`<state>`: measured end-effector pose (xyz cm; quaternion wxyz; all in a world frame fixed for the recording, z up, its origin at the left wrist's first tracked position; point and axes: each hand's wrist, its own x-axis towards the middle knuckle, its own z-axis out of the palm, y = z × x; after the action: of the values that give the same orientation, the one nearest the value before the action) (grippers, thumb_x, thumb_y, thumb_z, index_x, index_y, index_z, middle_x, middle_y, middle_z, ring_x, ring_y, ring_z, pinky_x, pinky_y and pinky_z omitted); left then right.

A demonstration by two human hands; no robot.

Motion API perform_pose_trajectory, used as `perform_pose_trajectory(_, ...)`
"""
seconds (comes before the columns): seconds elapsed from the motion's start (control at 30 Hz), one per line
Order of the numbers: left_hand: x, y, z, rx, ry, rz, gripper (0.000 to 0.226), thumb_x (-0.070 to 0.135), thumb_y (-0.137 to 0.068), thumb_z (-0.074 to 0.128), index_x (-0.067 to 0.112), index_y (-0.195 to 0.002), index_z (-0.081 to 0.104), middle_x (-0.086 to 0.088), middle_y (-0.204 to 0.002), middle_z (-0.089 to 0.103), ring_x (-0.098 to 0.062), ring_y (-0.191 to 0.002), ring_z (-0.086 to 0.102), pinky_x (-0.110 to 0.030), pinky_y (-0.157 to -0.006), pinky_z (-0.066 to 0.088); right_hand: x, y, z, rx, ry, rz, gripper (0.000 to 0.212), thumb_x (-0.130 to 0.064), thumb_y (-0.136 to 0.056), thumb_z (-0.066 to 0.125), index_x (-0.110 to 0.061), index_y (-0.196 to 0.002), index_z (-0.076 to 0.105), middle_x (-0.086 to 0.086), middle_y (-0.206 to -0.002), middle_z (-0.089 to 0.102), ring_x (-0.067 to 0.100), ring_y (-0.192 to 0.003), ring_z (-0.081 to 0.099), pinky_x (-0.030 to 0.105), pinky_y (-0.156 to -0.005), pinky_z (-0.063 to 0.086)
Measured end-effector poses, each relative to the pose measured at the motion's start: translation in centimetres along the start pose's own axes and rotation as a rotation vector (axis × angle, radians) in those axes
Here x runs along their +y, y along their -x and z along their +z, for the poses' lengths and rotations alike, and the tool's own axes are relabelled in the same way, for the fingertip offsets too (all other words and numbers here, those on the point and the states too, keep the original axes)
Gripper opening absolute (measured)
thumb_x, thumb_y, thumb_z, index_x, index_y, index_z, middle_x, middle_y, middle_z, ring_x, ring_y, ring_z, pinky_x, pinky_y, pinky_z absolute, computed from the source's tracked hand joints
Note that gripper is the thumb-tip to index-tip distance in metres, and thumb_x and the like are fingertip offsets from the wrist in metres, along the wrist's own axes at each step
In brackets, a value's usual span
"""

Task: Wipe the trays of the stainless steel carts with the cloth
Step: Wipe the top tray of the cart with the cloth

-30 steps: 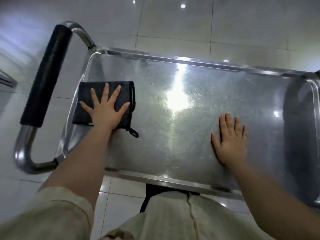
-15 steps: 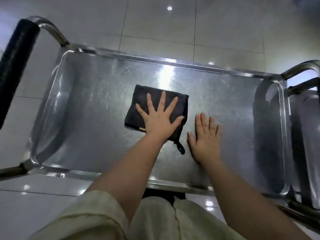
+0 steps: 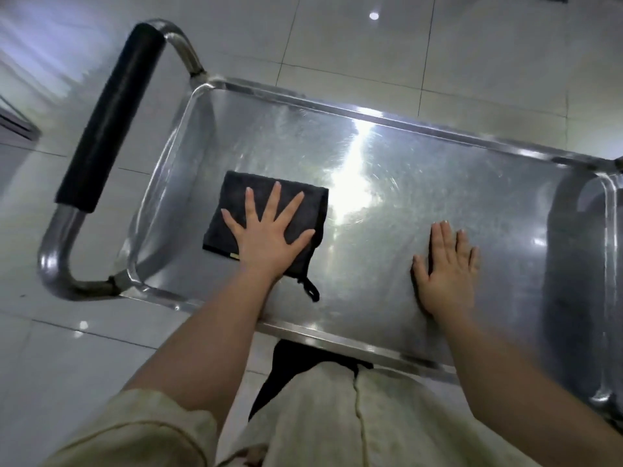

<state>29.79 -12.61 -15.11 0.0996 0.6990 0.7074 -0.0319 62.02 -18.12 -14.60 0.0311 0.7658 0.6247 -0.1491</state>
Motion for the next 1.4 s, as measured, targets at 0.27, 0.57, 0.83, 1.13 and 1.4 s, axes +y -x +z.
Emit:
perform_pose_trajectory(0.27,-10.8,1.4,-1.6,-0.047,0.023,-0.156,0.072,0.086,-0.081,0.012,0.060,-0.146,-0.004,0.015,-0.163,-0.007,-0.032,-0.148,-0.015,-0.074,-0.107,-0.008,-0.3,0.1,-0.2,0.020,-0.008,0.002,0.071,-0.050,-0.094,0.022,-0.019,-0.157,0.011,-0.001,-0.164,0.005,0.026,-0.151,-0.001,0.046,-0.121,-0.002)
perform_pose_trajectory(0.57,2.6,3.1,0.5,-0.026,0.067,-0.061,0.074,0.086,-0.081,0.005,0.056,-0.148,-0.007,0.008,-0.164,-0.007,-0.042,-0.146,-0.012,-0.077,-0.103,-0.009,0.0,0.0,-0.1,0.002,0.035,-0.009,0.070,-0.048,-0.095,0.018,-0.018,-0.157,0.006,0.000,-0.165,0.001,0.028,-0.150,-0.003,0.049,-0.120,-0.001)
perform_pose_trajectory(0.83,16.1,2.4,2.0,-0.006,-0.001,0.193,0.071,0.083,-0.084,0.010,0.054,-0.149,0.006,0.007,-0.165,0.002,-0.044,-0.147,-0.006,-0.079,-0.101,-0.003,0.8,0.0,0.4,0.017,-0.004,-0.040,0.066,-0.048,-0.097,0.015,-0.022,-0.157,0.004,-0.004,-0.164,-0.001,0.022,-0.151,-0.008,0.049,-0.120,-0.004)
perform_pose_trajectory(1.13,5.4,4.8,1.0,-0.036,-0.013,0.036,0.071,0.086,-0.082,0.007,0.060,-0.145,-0.009,0.014,-0.163,-0.008,-0.038,-0.148,-0.013,-0.077,-0.104,-0.008,0.6,0.1,0.1,-0.005,-0.011,-0.040,0.068,-0.050,-0.096,0.014,-0.024,-0.157,0.001,-0.006,-0.164,-0.004,0.022,-0.150,-0.009,0.048,-0.120,-0.005)
perform_pose_trajectory(1.4,-11.4,6.3,-0.9,-0.064,0.029,-0.227,0.069,0.086,-0.080,0.011,0.065,-0.141,-0.013,0.016,-0.163,-0.010,-0.034,-0.148,-0.015,-0.077,-0.106,-0.005,0.2,0.2,-0.2,0.009,-0.017,-0.029,0.071,-0.050,-0.093,0.017,-0.020,-0.157,0.009,-0.001,-0.165,0.003,0.027,-0.151,-0.002,0.048,-0.120,-0.003)
